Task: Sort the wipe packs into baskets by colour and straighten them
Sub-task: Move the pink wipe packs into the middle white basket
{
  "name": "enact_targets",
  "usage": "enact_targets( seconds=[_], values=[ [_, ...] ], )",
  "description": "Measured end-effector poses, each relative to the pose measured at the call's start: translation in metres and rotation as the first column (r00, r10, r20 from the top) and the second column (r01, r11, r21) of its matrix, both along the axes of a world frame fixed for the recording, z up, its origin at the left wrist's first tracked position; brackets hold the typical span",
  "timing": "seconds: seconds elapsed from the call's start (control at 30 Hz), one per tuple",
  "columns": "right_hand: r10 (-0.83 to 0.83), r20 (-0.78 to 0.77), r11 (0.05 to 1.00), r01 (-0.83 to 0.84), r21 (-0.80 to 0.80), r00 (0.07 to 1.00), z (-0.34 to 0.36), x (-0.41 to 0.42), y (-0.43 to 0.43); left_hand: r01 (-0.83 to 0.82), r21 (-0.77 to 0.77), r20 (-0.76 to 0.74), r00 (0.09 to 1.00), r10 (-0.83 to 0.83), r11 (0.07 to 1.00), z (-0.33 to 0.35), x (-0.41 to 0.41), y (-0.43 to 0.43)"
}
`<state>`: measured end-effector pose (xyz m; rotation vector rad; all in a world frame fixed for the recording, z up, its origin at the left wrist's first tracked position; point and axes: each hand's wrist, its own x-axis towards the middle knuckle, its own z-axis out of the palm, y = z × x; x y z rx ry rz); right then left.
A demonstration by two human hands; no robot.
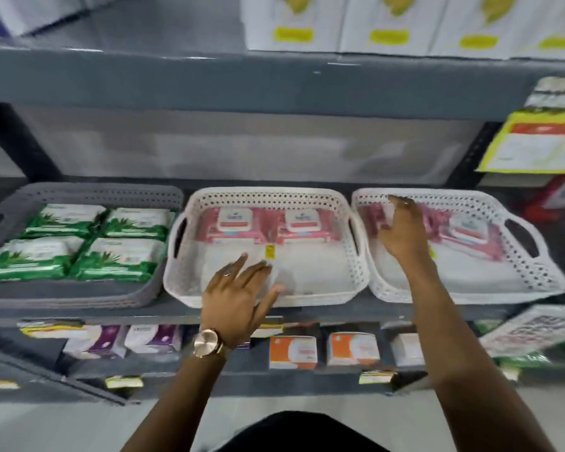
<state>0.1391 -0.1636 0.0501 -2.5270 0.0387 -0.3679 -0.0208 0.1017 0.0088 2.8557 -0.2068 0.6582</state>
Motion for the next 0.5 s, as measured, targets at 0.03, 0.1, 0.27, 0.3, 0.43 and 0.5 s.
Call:
enact_targets(
  seconds=[0.03, 0.1, 0.27, 0.3, 0.43, 0.5],
  values=[
    [-0.007, -0.072, 0.999, 0.004, -0.05, 0.997, -0.007, 0.011, -0.015, -0.034, 0.011, -0.006, 0.999, 0.034, 0.999, -0.003, 0.002, -0.002],
    [0.02, -0.182, 0.984, -0.052, -0.173, 0.983, -0.018, 0.035, -0.036, -0.081, 0.04, -0.009, 0.997, 0.082, 0.996, -0.007, 0.005, -0.002],
    [0.076, -0.328, 0.875, -0.221, -0.431, 0.942, -0.034, 0.073, -0.057, -0.066, 0.158, 0.041, 0.997, 0.06, 0.985, -0.01, 0.008, -0.002],
    [0.086, -0.336, 0.861, -0.24, -0.448, 0.938, -0.037, 0.074, -0.058, -0.064, 0.165, 0.05, 0.997, 0.057, 0.984, -0.009, 0.007, -0.001],
    [0.119, -0.341, 0.834, -0.28, -0.476, 0.933, -0.037, 0.063, -0.058, -0.077, 0.164, 0.065, 0.996, 0.067, 0.984, -0.009, 0.007, 0.0],
    [0.081, -0.373, 0.826, -0.272, -0.493, 0.924, -0.032, 0.049, -0.055, -0.073, 0.161, 0.076, 0.995, 0.061, 0.984, -0.009, 0.007, 0.0]
  ],
)
